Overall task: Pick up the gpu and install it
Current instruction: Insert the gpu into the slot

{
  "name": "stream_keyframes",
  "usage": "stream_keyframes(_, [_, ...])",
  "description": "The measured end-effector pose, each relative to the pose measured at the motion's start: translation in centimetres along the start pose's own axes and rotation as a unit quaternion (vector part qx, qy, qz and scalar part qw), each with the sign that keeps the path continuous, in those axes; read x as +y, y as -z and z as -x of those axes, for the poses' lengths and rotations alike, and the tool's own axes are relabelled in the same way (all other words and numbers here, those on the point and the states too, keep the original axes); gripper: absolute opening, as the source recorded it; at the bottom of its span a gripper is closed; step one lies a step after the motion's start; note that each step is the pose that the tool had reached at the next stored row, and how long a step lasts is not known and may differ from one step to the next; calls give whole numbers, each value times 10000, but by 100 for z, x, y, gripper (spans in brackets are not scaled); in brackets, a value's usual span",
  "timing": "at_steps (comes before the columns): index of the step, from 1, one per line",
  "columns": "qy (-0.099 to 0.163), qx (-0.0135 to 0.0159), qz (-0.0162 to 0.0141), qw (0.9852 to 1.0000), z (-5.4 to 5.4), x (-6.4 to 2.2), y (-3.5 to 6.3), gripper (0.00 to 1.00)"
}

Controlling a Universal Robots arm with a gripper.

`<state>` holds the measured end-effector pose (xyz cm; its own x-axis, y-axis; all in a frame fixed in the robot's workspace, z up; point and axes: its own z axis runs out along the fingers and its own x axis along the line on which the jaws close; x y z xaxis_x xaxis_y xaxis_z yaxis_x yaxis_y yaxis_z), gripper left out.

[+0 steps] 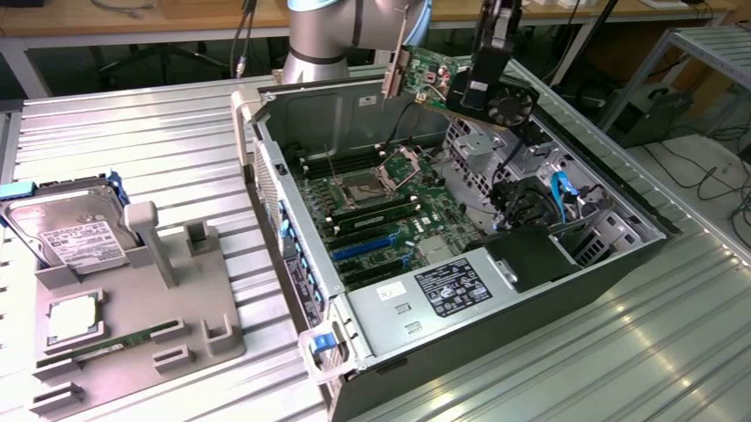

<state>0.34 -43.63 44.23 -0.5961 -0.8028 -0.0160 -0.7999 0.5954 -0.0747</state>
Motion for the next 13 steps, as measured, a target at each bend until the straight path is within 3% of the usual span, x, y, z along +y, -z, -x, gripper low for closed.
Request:
stream_keyframes(7, [531, -40, 8, 9986, -1, 1, -4, 27])
stream_keyframes(13, [1008, -76, 16, 9949, -1, 1, -7, 27])
